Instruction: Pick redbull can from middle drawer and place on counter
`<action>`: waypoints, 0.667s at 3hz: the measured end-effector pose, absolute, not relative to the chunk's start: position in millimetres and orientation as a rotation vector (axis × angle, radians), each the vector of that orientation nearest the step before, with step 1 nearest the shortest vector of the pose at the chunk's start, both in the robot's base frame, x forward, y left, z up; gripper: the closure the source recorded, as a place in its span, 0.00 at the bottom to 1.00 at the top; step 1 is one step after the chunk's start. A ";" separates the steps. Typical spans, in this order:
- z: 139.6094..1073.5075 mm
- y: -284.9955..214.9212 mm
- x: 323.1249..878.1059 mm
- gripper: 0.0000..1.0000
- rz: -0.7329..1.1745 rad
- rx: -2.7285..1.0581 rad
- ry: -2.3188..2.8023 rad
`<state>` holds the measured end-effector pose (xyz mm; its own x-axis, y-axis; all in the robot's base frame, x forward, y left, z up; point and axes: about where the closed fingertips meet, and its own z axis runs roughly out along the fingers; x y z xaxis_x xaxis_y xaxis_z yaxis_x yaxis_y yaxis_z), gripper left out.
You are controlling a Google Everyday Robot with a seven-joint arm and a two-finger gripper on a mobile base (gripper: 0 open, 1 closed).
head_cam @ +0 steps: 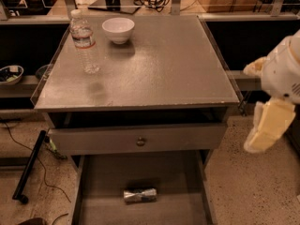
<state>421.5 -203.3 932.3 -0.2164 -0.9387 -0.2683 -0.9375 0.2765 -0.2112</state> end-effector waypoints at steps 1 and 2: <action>913.0 -195.3 408.5 0.00 0.023 -1.702 2.225; 884.0 -186.7 397.2 0.00 0.102 -1.736 2.248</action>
Offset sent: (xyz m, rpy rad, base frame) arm -0.0356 0.0256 -0.0835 0.0538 0.1634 0.0348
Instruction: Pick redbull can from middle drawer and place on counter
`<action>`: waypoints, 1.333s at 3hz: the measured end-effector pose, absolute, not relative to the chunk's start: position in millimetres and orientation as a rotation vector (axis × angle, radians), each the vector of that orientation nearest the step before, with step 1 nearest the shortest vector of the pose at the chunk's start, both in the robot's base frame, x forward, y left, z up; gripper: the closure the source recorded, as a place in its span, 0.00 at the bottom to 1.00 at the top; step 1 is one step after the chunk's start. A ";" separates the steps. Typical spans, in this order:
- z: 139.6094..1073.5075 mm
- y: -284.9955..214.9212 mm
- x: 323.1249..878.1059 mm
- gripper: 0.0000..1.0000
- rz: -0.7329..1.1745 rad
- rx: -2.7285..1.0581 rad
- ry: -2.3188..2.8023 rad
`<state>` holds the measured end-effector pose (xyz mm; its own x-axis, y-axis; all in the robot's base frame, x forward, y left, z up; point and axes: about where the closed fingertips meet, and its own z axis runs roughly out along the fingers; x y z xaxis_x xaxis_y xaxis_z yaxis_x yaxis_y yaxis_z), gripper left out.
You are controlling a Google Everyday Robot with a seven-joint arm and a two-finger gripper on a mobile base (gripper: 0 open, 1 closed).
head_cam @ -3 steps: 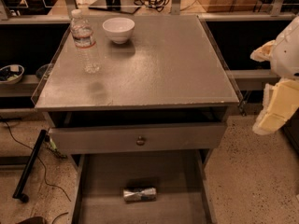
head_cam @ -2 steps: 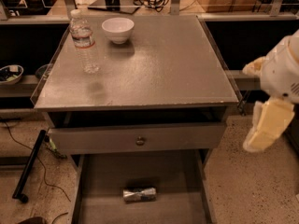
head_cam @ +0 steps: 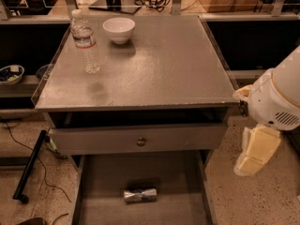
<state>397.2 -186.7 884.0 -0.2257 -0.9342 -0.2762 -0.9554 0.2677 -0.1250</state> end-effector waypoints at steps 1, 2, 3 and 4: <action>879.0 -183.4 395.3 0.00 0.113 -1.743 2.243; 849.9 -165.4 385.8 0.00 0.191 -1.768 2.229; 819.4 -146.0 383.9 0.00 0.286 -1.807 2.212; 790.4 -132.5 377.5 0.00 0.376 -1.852 2.205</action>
Offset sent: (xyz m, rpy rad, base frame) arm -0.0229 0.0418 -0.0714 0.0862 0.0912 0.0668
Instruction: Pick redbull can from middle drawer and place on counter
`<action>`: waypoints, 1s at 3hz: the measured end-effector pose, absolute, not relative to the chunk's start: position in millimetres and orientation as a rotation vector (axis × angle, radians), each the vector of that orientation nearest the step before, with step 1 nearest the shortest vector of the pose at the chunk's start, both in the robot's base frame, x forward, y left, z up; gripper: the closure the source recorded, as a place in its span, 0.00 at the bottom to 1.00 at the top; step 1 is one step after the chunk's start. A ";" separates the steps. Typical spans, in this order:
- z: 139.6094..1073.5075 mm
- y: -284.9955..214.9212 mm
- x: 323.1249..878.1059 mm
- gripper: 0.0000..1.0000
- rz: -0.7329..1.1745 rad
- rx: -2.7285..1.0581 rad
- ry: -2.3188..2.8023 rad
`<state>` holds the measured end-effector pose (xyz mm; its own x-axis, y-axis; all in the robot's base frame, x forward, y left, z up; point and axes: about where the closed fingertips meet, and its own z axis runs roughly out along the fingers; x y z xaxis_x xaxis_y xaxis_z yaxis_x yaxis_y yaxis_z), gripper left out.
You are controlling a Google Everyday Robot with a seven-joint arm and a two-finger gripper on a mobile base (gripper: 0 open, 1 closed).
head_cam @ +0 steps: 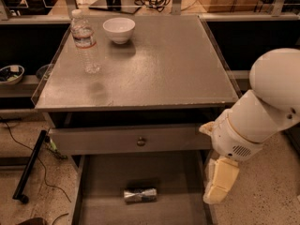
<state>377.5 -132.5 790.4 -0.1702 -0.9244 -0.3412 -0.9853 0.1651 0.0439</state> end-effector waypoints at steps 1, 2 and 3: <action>788.2 -131.8 377.2 0.00 0.378 -1.850 2.207; 774.4 -127.3 375.8 0.00 0.391 -1.836 2.219; 756.1 -124.6 382.1 0.00 0.396 -1.855 2.230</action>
Offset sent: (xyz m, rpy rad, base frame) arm -0.0023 0.0104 -0.0359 0.0185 0.0305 -0.0257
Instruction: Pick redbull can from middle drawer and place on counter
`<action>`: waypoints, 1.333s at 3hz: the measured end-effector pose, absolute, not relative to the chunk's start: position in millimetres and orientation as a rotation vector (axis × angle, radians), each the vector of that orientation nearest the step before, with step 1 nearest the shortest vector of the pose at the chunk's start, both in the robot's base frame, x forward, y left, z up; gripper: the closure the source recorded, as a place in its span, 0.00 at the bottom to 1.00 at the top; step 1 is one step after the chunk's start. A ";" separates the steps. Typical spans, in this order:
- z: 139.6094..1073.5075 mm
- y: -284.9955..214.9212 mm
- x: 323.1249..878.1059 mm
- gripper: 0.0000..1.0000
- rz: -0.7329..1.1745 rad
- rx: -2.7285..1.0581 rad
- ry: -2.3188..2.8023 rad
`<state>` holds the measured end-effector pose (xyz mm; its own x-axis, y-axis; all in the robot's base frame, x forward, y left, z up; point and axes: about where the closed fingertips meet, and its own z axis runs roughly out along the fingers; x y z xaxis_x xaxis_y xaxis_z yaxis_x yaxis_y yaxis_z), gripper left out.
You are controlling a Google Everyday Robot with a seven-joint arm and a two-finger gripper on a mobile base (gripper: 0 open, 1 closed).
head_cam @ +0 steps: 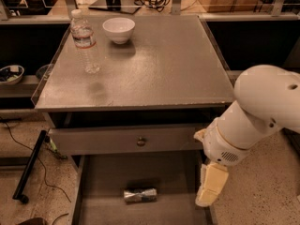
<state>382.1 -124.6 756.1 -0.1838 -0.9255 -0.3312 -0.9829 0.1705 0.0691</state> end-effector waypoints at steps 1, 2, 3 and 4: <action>733.8 -115.3 401.5 0.00 0.456 -1.870 2.220; 733.7 -115.2 401.5 0.00 0.456 -1.870 2.220; 720.1 -99.0 394.1 0.00 0.423 -1.861 2.231; 693.8 -76.4 374.8 0.00 0.421 -1.831 2.231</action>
Offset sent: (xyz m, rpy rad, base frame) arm 0.0272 0.0135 -0.0291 0.0408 0.0533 0.0330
